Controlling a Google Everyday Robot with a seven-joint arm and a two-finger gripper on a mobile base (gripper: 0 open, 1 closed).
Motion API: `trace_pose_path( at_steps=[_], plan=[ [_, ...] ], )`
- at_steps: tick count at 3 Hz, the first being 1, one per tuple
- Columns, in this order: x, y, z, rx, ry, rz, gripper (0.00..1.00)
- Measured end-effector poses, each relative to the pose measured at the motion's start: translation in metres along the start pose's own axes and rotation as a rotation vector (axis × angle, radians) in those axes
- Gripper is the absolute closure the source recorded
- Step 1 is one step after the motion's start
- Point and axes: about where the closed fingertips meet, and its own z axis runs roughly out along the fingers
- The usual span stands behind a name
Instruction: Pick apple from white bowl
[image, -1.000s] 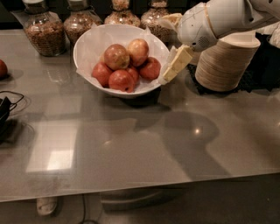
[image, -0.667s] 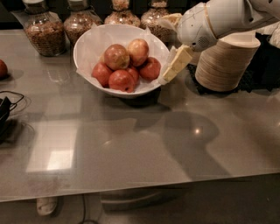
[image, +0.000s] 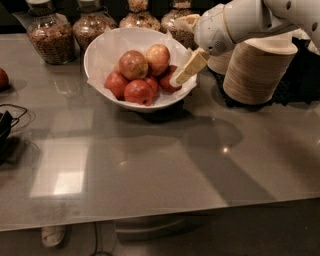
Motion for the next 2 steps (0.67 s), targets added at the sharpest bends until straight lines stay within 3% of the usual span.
trace_pose_path(
  at_steps=[2],
  plan=[
    [0.000,-0.027,0.032,-0.026,-0.007,-0.017,0.12]
  ],
)
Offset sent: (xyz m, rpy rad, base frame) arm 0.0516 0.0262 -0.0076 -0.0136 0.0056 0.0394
